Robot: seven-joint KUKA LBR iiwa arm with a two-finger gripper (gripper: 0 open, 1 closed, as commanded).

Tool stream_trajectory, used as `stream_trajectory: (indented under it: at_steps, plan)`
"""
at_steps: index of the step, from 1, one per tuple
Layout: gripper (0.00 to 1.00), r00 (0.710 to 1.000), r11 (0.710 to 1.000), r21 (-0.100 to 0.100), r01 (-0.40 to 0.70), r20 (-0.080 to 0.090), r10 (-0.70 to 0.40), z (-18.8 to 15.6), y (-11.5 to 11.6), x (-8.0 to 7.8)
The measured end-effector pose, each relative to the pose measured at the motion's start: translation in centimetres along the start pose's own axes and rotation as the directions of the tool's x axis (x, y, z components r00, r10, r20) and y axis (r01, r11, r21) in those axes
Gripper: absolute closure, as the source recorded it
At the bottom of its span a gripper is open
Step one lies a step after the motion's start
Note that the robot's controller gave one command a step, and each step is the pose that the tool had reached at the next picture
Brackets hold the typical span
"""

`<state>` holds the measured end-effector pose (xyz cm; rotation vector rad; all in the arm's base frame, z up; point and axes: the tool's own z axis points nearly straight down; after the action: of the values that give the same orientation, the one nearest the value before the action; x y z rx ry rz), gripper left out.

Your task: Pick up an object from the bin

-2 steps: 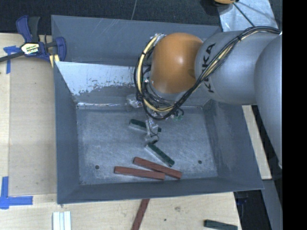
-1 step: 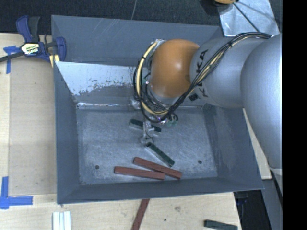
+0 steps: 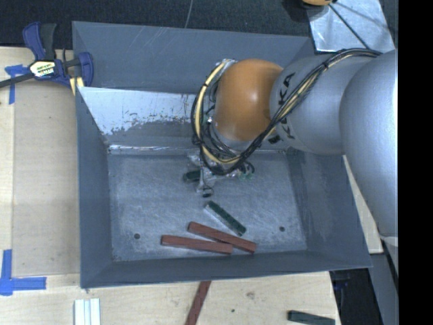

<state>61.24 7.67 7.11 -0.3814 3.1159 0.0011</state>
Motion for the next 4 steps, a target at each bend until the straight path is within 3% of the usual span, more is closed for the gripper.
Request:
stream_trajectory:
  at_steps: [2,4]
  plan:
    - [1.00,1.000,1.000,-0.001,-0.001,-0.003,0.001,-0.5,0.0,0.1]
    - [1.00,1.000,1.000,0.000,-0.002,-0.002,0.002,-3.4,0.0,0.1]
